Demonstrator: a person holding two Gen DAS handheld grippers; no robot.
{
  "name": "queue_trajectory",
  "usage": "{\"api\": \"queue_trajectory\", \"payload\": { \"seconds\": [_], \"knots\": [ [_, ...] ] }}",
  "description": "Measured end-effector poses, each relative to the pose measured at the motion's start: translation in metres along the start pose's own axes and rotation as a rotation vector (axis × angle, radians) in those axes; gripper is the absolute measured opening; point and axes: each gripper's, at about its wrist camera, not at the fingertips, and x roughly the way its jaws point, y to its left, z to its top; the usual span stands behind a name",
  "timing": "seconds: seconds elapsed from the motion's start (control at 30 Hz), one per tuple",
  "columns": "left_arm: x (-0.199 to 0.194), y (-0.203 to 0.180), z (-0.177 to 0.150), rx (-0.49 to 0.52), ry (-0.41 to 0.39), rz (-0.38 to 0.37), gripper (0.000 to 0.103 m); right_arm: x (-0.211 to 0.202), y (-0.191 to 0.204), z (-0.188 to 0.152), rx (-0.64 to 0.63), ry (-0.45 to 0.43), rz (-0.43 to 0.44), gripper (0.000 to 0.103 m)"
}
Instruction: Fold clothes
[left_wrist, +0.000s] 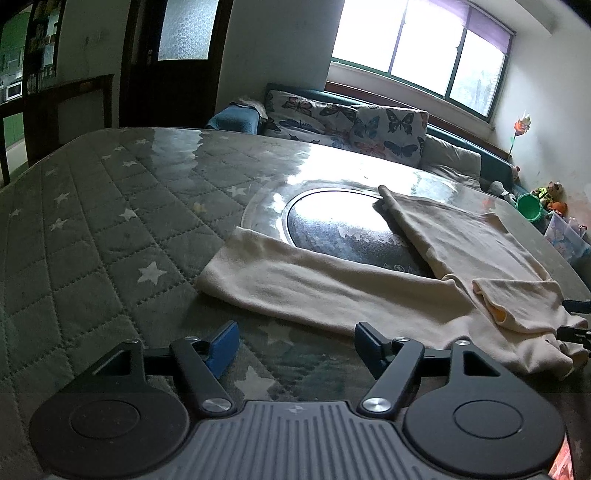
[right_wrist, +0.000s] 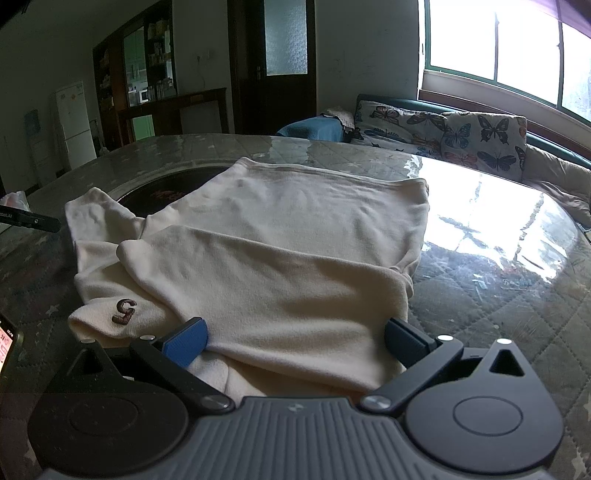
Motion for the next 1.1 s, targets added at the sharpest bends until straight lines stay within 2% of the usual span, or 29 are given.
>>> {"api": "queue_trajectory", "payload": {
  "seconds": [0.2, 0.6, 0.73, 0.9, 1.0, 1.1],
  "knots": [
    [0.001, -0.001, 0.001, -0.01, -0.004, 0.003, 0.072, 0.0, 0.0, 0.0, -0.002, 0.0, -0.001, 0.103],
    [0.005, -0.005, 0.007, -0.05, -0.022, -0.003, 0.062, 0.0, 0.0, 0.0, -0.006, 0.002, -0.003, 0.103],
    [0.006, 0.0, 0.01, -0.1, -0.039, 0.023, 0.062, 0.001, 0.0, 0.0, -0.006, 0.002, -0.003, 0.103],
    [0.017, 0.012, 0.019, -0.199, -0.044, 0.073, 0.045, 0.001, 0.001, 0.0, -0.007, 0.002, -0.004, 0.103],
    [0.019, 0.013, 0.021, -0.244, -0.041, 0.128, 0.04, 0.001, 0.001, 0.0, -0.008, 0.003, -0.005, 0.103],
    [0.015, 0.013, 0.02, -0.273, -0.051, 0.18, 0.04, 0.001, 0.001, 0.0, -0.008, 0.003, -0.004, 0.103]
  ]
}}
